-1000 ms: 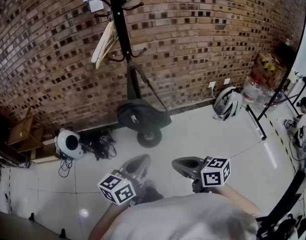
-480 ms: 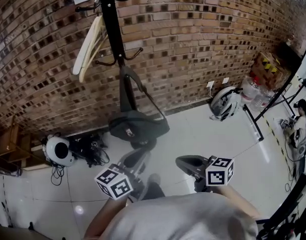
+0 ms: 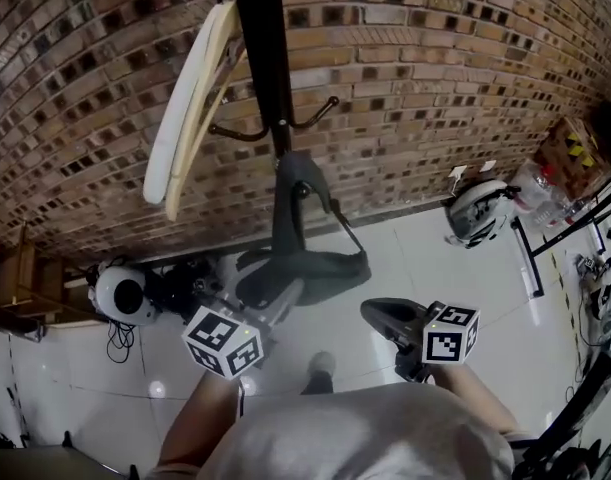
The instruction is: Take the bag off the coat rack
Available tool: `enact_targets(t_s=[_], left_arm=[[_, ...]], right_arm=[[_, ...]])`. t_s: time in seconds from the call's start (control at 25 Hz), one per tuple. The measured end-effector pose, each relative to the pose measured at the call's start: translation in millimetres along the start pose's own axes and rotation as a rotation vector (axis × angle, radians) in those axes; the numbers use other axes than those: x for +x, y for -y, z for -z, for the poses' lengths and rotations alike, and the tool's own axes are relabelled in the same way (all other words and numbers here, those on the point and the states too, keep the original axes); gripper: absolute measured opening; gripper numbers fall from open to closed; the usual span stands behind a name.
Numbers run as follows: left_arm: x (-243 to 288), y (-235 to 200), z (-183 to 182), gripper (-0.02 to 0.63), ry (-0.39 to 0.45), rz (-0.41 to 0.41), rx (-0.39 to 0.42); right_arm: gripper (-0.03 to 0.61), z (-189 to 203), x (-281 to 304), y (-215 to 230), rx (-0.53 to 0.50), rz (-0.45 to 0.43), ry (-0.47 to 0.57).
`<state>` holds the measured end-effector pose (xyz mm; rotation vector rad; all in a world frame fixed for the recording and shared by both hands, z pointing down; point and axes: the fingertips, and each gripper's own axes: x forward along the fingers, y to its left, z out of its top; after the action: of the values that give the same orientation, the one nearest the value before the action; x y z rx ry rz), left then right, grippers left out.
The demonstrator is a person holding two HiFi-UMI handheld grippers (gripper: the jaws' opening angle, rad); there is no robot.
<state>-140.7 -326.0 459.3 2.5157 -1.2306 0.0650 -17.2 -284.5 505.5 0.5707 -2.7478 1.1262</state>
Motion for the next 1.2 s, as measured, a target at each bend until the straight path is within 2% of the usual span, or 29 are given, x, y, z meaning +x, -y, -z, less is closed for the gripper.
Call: enact_targets(t_s=[0.2,0.32,0.44,0.72,0.84,1.0,1.12,1.2], left_arm=[[27,-48,0,0.256,-0.043,-0.019,-0.003],[48,-67,7,0.291,-0.095,-0.034,0.038],[63,-84,10,0.291,-0.1,-0.051,0.039],[83,-84,24,0.288,-0.129,-0.005,0.031],[82,-85,24,0.248,-0.135,0.005,0.012],[80,-89,19,0.108,-0.132,-0.01,-0.054],[79,-91,14,0.064,-0.137,-0.022,-0.074],[79,-91,11,0.057,-0.136,-0.023,-0.091]], right_arm=[[-0.002,-24,30,15,0.003,0.013,-0.008],[-0.002,-36,34,23,-0.002,0.023,-0.001],[-0.002,-45,34,28,-0.01,0.04,0.012],[-0.002,-48,24,39,0.003,0.071,0.029],[-0.002,-41,21,42,0.017,0.076,0.029],[-0.002,-38,22,42,0.029,0.076,0.038],[-0.002,-37,20,44,0.029,0.085,0.038],[-0.002,-37,17,45,0.033,0.096,0.04]])
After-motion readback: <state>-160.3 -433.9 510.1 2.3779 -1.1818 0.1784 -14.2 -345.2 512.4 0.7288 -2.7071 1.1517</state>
